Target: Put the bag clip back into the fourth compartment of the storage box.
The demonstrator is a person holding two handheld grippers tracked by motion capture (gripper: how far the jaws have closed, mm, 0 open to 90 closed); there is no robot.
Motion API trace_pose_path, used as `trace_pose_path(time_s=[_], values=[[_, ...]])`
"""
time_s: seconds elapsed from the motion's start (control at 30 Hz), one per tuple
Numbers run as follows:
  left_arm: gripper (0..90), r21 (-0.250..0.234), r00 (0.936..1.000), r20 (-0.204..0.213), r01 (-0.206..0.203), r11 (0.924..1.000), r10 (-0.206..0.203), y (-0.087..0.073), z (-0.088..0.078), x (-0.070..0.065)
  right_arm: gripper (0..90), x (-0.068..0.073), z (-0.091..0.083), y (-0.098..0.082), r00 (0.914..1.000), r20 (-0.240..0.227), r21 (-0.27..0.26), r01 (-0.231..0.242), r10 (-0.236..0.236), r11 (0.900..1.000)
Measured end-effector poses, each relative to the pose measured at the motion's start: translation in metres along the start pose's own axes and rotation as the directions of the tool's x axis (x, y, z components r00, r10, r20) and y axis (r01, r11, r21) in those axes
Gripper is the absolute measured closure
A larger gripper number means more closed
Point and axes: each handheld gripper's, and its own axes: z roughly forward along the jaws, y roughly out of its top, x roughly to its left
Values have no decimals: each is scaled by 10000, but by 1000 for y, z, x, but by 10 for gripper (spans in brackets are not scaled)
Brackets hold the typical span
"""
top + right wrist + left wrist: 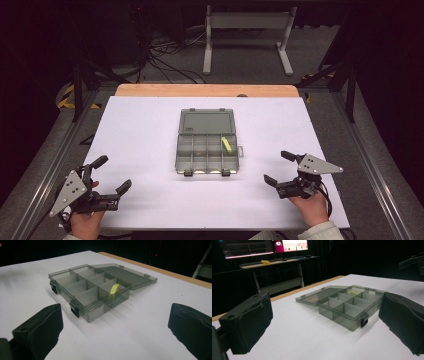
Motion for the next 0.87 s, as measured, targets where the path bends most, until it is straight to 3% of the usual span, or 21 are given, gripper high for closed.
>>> trace_pose_path(time_s=[0.23, 0.3, 0.37, 0.47, 0.63, 0.87], values=[[0, 202, 9997, -95, -242, 9995, 244, -2, 0, 1, 4, 3, 4, -13, 9995, 278, 94, -157, 154, 9998], [0, 250, 9996, 17, -276, 9993, 276, -3, 1, 2, 2, 3, 7, -18, 9985, 388, 238, -404, 395, 9989], [0, 278, 9996, 142, -237, 9993, 233, -4, 1, 2, 3, 4, 9, -20, 9987, 465, 508, -250, 227, 9984], [0, 306, 9994, 252, -263, 9992, 255, -5, 2, 3, 3, 3, 10, -21, 9982, 541, 472, -271, 245, 9985], [0, 408, 9986, 515, -105, 9991, 83, -7, 3, 5, 2, 3, 13, -23, 9983, 530, 516, -275, 247, 9983], [0, 458, 9988, 462, 130, 9989, -151, -8, 4, 6, 3, 1, 11, -22, 9978, 571, 319, -343, 324, 9989]])
